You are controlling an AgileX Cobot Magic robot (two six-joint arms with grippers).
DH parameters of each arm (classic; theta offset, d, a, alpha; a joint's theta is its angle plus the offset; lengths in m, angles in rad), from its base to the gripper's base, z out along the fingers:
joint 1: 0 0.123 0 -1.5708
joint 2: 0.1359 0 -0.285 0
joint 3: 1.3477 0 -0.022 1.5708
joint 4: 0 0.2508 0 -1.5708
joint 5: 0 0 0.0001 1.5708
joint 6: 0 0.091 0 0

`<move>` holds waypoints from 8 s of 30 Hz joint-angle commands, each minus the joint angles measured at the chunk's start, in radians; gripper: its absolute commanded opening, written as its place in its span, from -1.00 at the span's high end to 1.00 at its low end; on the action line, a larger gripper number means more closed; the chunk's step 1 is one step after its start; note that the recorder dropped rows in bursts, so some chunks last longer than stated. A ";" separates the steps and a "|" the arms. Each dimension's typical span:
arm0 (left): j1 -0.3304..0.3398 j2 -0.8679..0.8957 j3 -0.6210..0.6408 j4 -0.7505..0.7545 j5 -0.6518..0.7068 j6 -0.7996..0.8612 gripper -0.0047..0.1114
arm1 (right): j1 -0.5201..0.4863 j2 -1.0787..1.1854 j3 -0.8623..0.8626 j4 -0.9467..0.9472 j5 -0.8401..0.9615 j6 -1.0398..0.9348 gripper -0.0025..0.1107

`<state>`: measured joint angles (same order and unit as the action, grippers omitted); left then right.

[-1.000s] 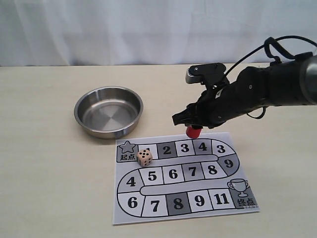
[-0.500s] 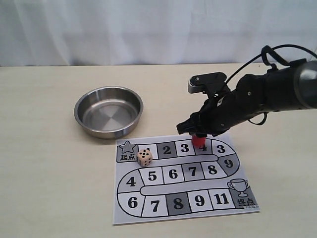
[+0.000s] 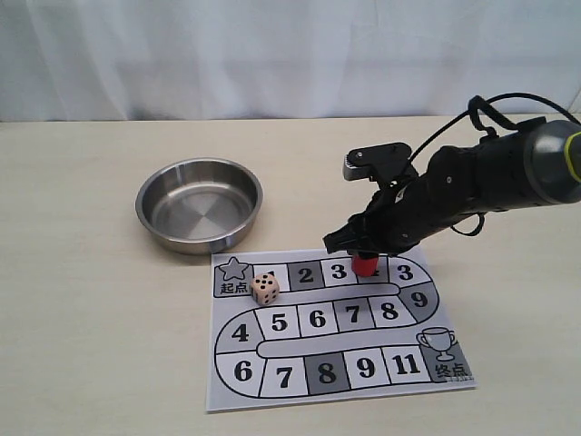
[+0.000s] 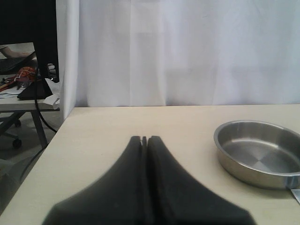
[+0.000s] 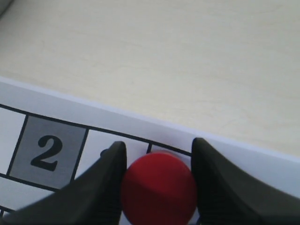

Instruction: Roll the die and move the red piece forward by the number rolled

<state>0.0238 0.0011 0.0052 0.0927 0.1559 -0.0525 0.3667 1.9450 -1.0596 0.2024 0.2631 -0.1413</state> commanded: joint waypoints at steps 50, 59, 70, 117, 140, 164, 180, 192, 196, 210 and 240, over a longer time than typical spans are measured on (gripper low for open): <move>0.000 -0.001 -0.005 0.001 -0.014 0.000 0.92 | -0.120 -0.029 0.068 -0.032 0.002 0.006 0.49; 0.000 -0.001 -0.005 0.001 -0.012 0.000 0.92 | -0.120 -0.067 0.066 -0.031 -0.007 0.022 -0.13; 0.000 -0.001 -0.005 0.001 -0.012 0.000 0.92 | -0.122 -0.209 0.066 -0.031 0.026 0.022 -0.10; 0.000 -0.001 -0.005 0.001 -0.012 0.000 0.92 | -0.364 -1.034 0.066 -0.136 0.405 0.013 0.88; 0.000 -0.001 -0.005 0.001 -0.014 0.000 0.92 | -0.364 -1.724 0.066 -0.114 0.540 0.013 0.88; 0.000 -0.001 -0.005 0.001 -0.012 0.000 0.92 | -0.364 -1.945 0.158 -0.109 0.535 -0.005 0.88; 0.000 -0.001 -0.005 0.001 -0.012 0.000 0.92 | -0.364 -1.945 0.715 -0.114 0.030 0.003 0.88; 0.000 -0.001 -0.005 0.001 -0.012 0.000 0.92 | -0.364 -1.945 1.060 -0.114 -0.382 -0.032 0.88; 0.000 -0.001 -0.005 0.001 -0.014 0.000 0.92 | -0.364 -1.945 1.060 -0.114 -0.307 -0.094 0.88; 0.000 -0.001 -0.005 0.001 -0.014 0.000 0.92 | -0.364 -1.945 1.060 -0.114 -0.054 -0.069 0.88; 0.000 -0.001 -0.005 0.001 -0.012 0.000 0.92 | -0.364 -1.945 1.060 -0.114 -0.055 -0.069 0.88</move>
<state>0.0238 0.0011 0.0052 0.0927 0.1559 -0.0525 0.0051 0.0045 -0.0031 0.0919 0.2032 -0.2163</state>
